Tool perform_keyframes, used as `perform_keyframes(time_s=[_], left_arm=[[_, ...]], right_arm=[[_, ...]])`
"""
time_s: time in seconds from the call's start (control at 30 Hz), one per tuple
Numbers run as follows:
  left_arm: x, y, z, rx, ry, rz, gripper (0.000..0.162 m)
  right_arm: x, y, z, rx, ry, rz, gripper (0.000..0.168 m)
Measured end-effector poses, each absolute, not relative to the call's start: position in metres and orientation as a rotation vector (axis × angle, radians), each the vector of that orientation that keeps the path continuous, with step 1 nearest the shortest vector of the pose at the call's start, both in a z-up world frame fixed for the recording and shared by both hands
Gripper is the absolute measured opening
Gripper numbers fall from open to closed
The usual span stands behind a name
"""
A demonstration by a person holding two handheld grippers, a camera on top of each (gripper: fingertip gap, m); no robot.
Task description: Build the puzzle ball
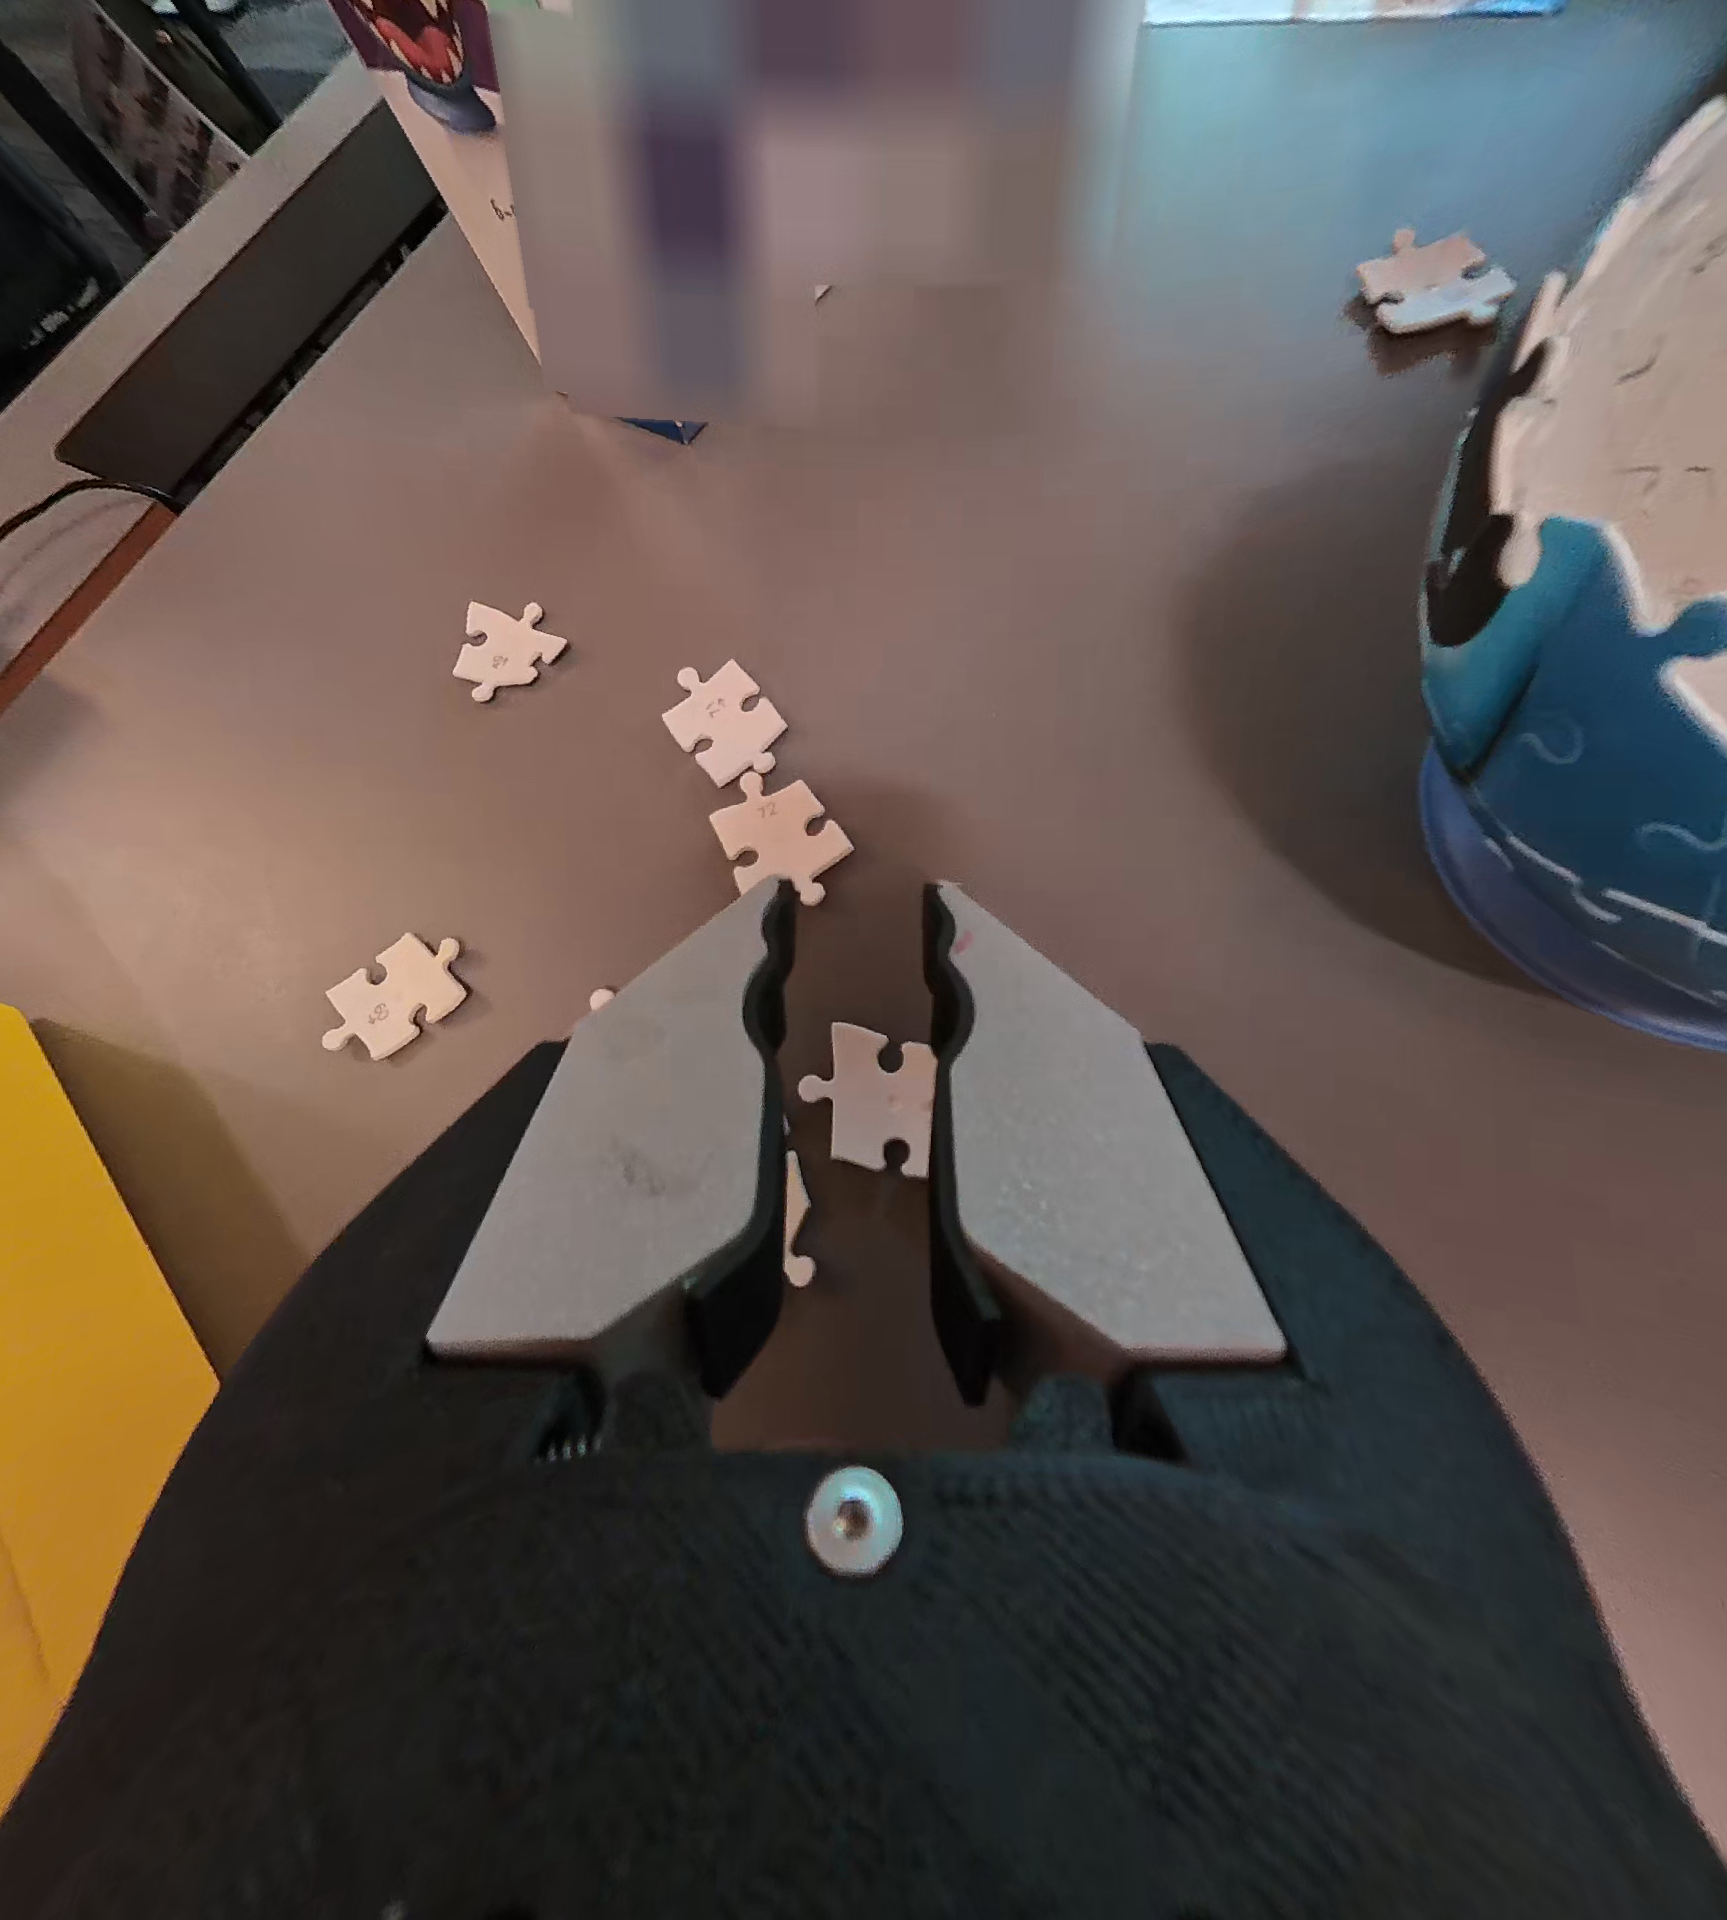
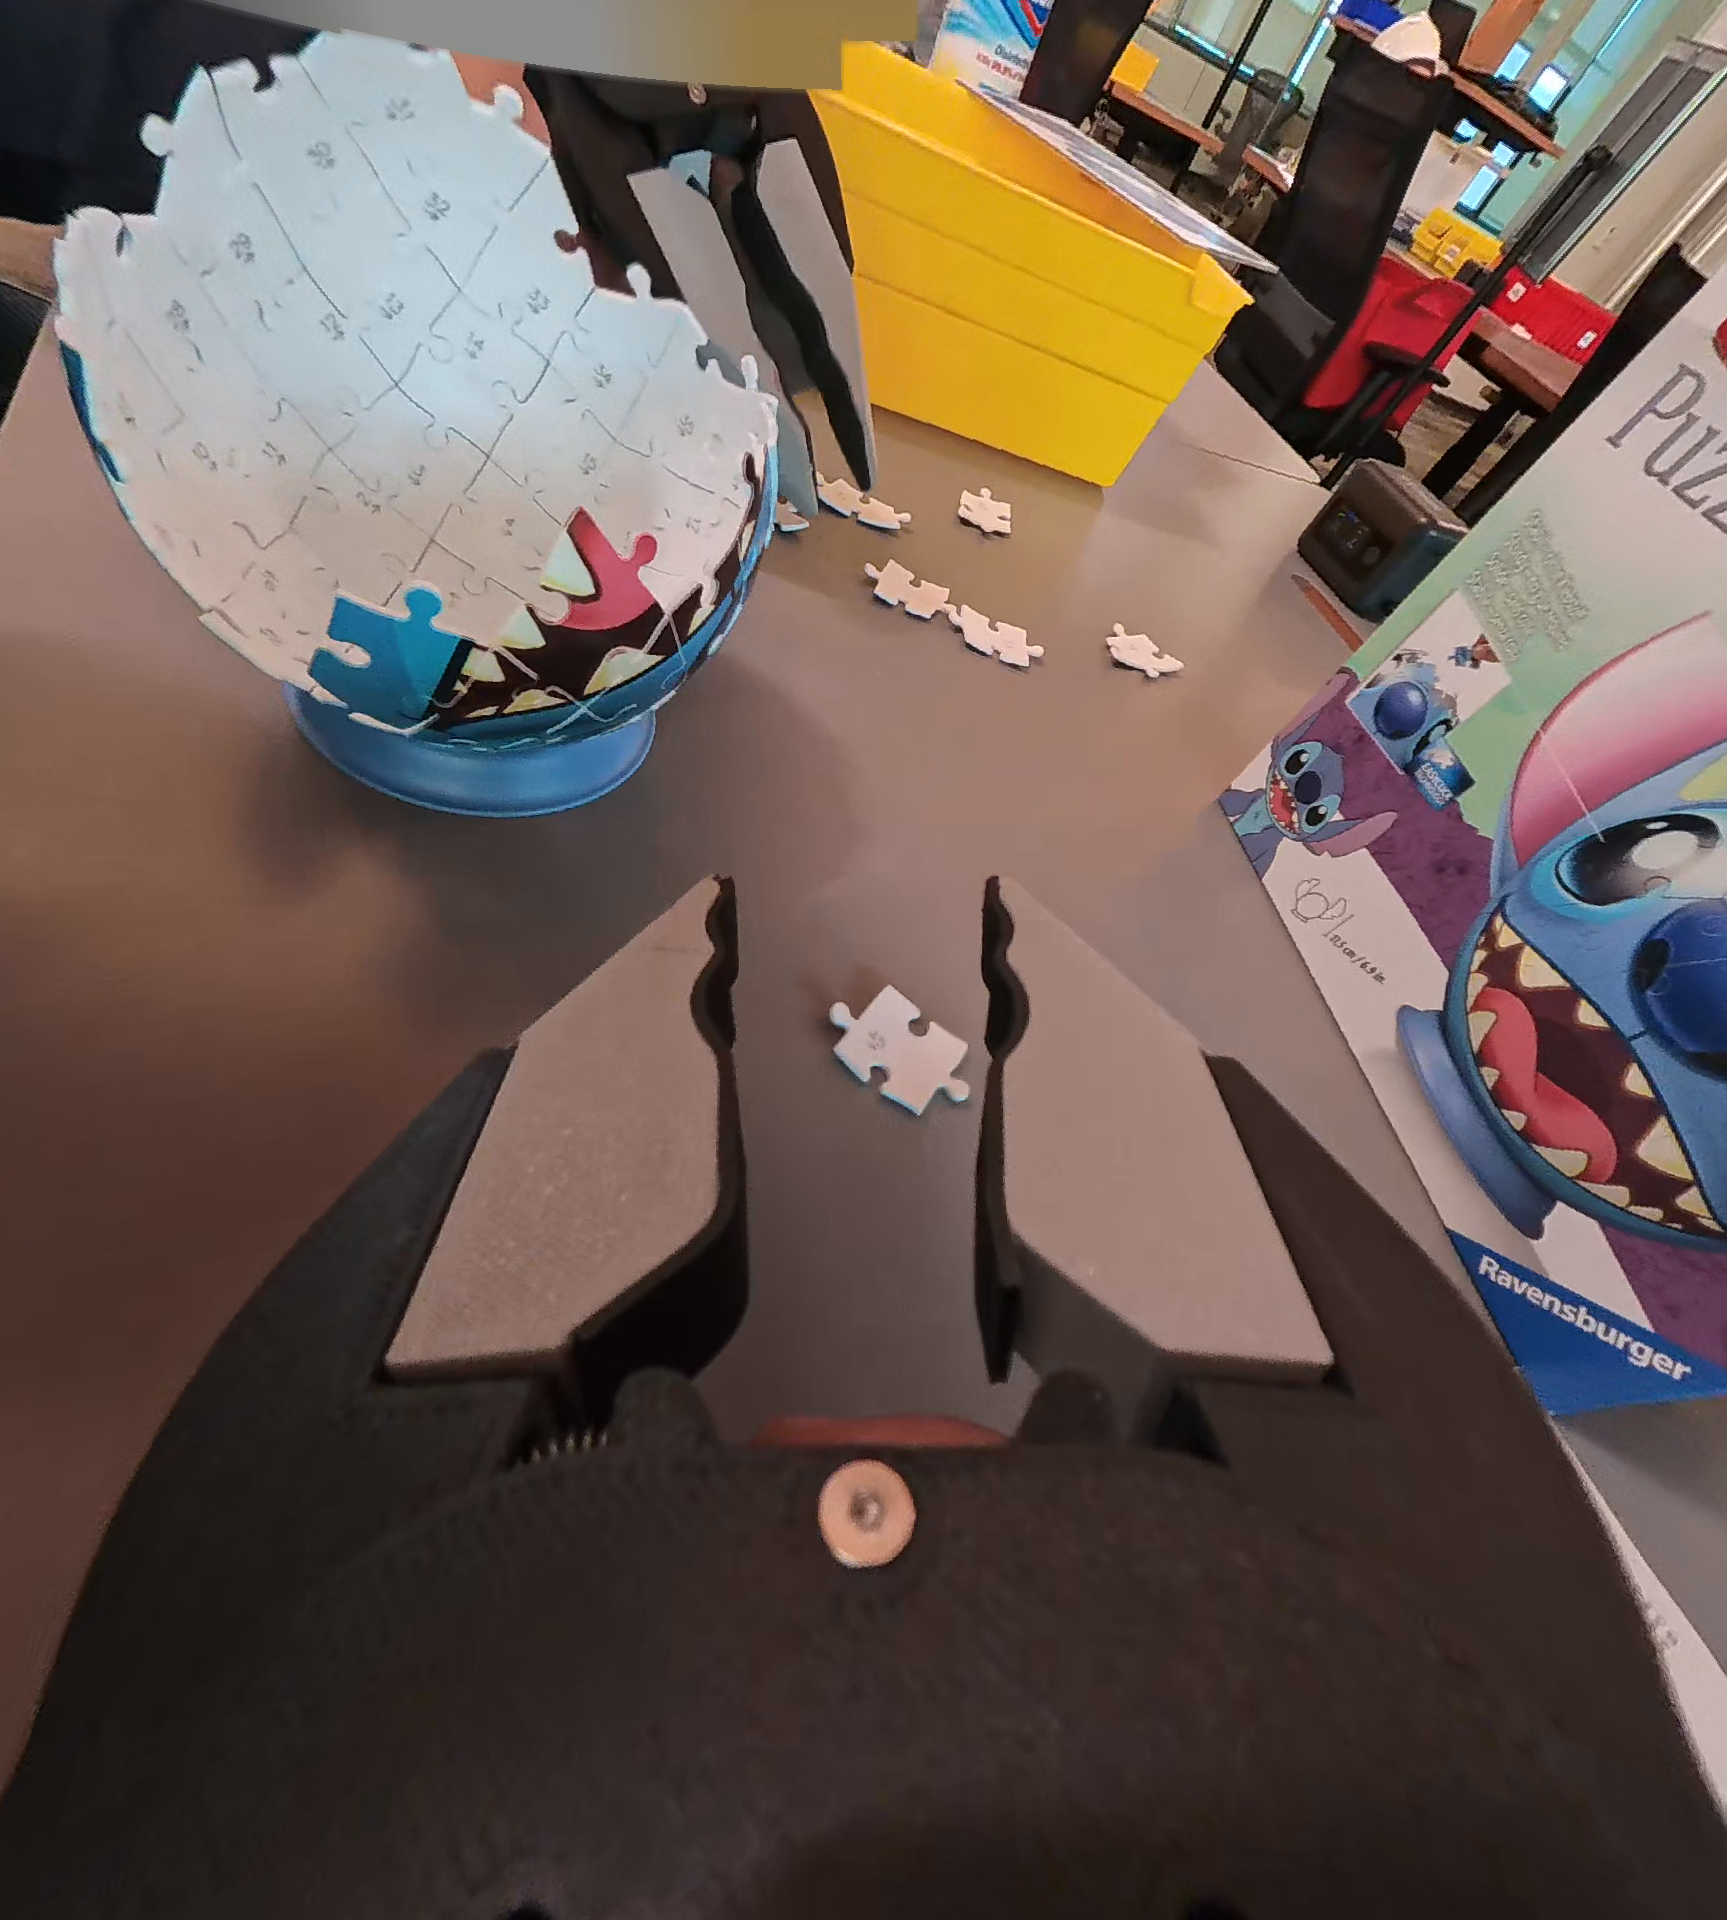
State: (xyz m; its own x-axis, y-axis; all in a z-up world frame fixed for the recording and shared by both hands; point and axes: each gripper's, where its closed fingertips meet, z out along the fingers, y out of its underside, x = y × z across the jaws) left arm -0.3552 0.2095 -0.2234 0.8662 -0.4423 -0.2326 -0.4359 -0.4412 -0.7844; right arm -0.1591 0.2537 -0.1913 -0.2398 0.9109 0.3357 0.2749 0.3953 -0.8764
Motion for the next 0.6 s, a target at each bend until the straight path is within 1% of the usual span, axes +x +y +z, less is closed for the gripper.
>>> perform_keyframes(time_s=[0.27,0.33,0.4,0.43,0.5,0.6], left_arm=[[-0.359,0.211,-0.235,-2.146,0.596,-0.075,0.024],[-0.361,0.213,-0.232,-2.137,0.567,-0.095,0.024],[-0.368,0.214,-0.229,-2.129,0.542,-0.064,0.025],[-0.372,0.213,-0.23,-2.153,0.545,-0.036,0.028],[-0.383,0.215,-0.227,-2.147,0.534,0.054,0.033],[-0.373,0.216,-0.226,-2.118,0.499,-0.067,0.034]], right_arm=[[-0.163,0.271,-0.181,-1.076,-1.629,0.889,0.041],[-0.166,0.284,-0.178,-1.129,-1.56,0.883,0.043],[-0.168,0.302,-0.177,-1.206,-1.481,0.845,0.05],[-0.169,0.313,-0.177,-1.256,-1.436,0.825,0.049],[-0.171,0.332,-0.176,-1.362,-1.348,0.837,0.051],[-0.175,0.334,-0.174,-1.404,-1.317,0.935,0.05]])
